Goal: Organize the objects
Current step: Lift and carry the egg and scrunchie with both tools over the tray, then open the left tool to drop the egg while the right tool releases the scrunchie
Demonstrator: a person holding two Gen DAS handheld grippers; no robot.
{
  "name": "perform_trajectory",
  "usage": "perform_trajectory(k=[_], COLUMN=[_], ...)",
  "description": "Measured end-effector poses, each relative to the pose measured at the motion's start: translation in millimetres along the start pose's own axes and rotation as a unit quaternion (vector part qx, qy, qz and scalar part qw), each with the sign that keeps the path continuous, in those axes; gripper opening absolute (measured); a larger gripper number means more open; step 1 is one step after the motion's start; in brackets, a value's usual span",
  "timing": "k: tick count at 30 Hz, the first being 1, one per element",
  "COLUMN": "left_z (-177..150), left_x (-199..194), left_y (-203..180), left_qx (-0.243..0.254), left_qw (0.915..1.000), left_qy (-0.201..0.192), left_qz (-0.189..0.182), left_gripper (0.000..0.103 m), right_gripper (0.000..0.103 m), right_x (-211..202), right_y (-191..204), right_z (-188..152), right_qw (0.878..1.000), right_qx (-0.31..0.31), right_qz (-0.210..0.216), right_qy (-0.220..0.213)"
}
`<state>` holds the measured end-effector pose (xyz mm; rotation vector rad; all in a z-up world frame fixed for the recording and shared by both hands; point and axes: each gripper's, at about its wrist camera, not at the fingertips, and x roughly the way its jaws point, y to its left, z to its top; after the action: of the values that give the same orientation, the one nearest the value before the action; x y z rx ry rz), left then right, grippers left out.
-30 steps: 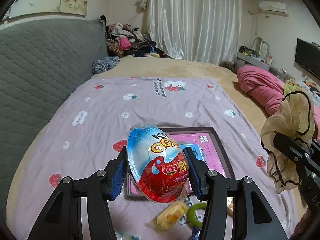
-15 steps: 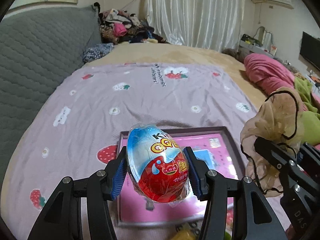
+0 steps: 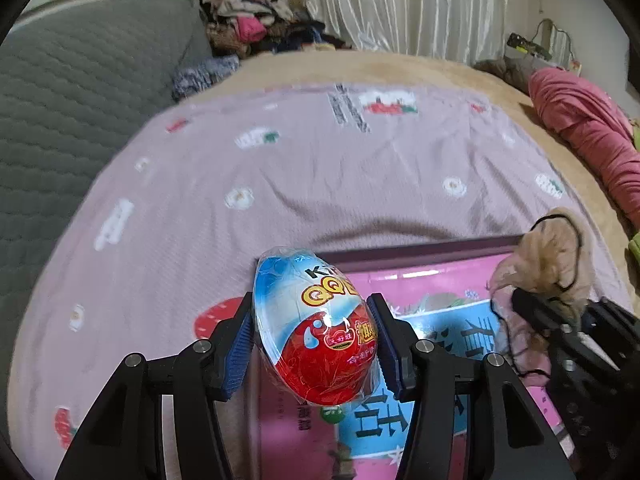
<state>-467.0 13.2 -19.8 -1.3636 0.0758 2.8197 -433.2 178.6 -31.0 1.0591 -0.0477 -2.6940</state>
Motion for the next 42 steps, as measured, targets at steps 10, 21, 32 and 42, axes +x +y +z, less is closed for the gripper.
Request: perform_trajectory(k=[10,21,32,42], left_z=[-6.1,-2.9,-4.0,-0.9], left_x=[46.1,57.4,61.1,23.4], left_y=[-15.4,-14.5,-9.2,-1.5], left_qx=[-0.001,0.005,-0.003,0.005], left_qw=[0.9992,0.9976,0.9971,0.9974], left_qy=[0.037,0.056,0.062,0.037], left_qz=[0.018,0.041,0.044,0.061], left_gripper=[0.056,0.059,0.073,0.08], right_gripper=[0.018,0.042,0.053,0.068], right_x=[20.0,29.3,21.3,-10.3], right_y=[-11.1,-11.6,-13.6,-8.0], right_z=[-7.0,-5.7,-4.7,4.9], right_qw=[1.0,0.998,0.999,0.999], right_qx=[0.001,-0.003,0.004,0.009], right_qz=[-0.02,-0.045,-0.045,-0.044], right_qy=[0.02,0.035,0.026,-0.006])
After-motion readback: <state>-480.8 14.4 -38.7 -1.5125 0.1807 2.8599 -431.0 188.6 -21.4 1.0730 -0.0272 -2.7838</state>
